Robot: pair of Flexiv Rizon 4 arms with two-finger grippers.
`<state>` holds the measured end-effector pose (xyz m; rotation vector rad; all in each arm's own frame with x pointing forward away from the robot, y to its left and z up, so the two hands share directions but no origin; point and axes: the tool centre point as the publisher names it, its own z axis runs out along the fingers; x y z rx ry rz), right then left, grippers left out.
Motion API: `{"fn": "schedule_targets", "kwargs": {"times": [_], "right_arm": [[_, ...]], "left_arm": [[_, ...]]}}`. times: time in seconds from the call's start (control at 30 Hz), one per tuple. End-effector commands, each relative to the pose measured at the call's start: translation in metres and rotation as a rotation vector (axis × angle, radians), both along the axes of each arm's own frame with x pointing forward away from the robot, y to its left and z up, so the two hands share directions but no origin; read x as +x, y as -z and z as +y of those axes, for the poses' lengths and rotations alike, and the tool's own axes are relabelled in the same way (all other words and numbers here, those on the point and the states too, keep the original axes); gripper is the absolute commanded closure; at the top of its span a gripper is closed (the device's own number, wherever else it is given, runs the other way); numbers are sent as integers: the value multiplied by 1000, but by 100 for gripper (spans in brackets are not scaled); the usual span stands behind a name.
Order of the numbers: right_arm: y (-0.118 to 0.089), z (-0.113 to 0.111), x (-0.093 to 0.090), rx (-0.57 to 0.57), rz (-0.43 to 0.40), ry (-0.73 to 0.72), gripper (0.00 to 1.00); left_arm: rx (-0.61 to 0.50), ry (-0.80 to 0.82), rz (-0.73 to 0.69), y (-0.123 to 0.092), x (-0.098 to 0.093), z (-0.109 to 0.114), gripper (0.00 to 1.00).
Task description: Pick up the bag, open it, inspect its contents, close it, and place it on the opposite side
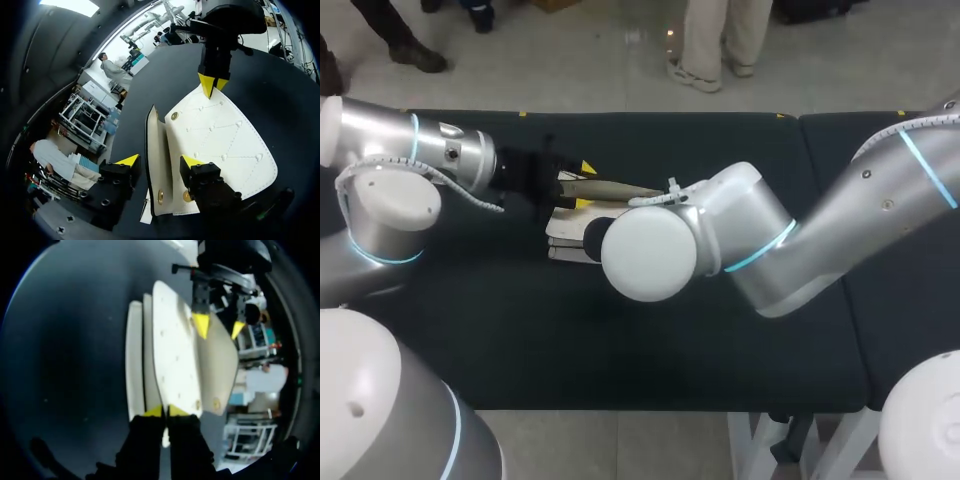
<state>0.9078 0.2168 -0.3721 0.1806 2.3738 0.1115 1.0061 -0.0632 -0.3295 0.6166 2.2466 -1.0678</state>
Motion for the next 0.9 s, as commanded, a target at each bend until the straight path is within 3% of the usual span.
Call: {"fn": "schedule_targets", "kwargs": {"times": [0.03,0.07,0.13,0.67,0.9], "right_arm": [[2,1,1,1,-2,0,100],[2,1,1,1,-2,0,100],[2,1,1,1,-2,0,100],[2,1,1,1,-2,0,100],[2,1,1,1,-2,0,100]], "left_arm": [[-21,4,-22,-1,-5,4,59],[-22,6,-23,-1,-5,4,67],[-31,14,-33,-1,-5,4,100],[-16,102,-63,19,-29,6,100],[41,133,-52,30,-32,4,100]]}}
